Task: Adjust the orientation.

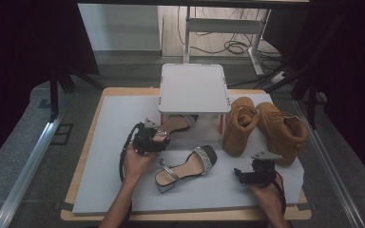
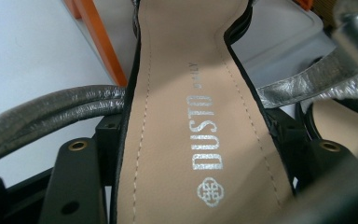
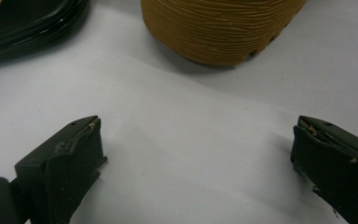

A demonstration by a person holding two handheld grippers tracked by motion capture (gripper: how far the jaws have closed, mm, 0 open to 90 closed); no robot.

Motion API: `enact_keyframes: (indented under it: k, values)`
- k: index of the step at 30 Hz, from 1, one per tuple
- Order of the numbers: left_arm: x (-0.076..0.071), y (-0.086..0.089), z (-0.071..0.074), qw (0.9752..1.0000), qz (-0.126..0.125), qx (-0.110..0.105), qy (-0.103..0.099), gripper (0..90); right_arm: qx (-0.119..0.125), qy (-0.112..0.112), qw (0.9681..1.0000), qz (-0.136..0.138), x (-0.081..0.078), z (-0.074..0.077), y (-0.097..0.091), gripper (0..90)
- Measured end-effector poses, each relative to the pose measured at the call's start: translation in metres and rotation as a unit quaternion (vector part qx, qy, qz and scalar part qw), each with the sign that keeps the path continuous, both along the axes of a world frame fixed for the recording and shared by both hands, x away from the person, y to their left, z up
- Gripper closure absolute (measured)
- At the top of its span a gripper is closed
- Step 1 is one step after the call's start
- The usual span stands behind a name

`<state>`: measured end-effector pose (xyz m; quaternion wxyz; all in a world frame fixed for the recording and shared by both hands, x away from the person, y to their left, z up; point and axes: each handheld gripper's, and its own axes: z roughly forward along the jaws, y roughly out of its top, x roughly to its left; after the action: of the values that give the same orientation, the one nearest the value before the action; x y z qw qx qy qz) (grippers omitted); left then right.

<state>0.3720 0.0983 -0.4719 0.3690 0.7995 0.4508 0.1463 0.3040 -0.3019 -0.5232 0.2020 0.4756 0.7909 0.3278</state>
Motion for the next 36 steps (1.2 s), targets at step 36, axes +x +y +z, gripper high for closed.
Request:
enact_keyframes:
  k: [36]
  values:
    - [0.037, -0.034, -0.024, 0.9940, 0.109, -0.006, 0.002, 38.8, 0.001, 0.000, 1.0000, 0.001, 0.000, 0.000, 0.000, 2.2]
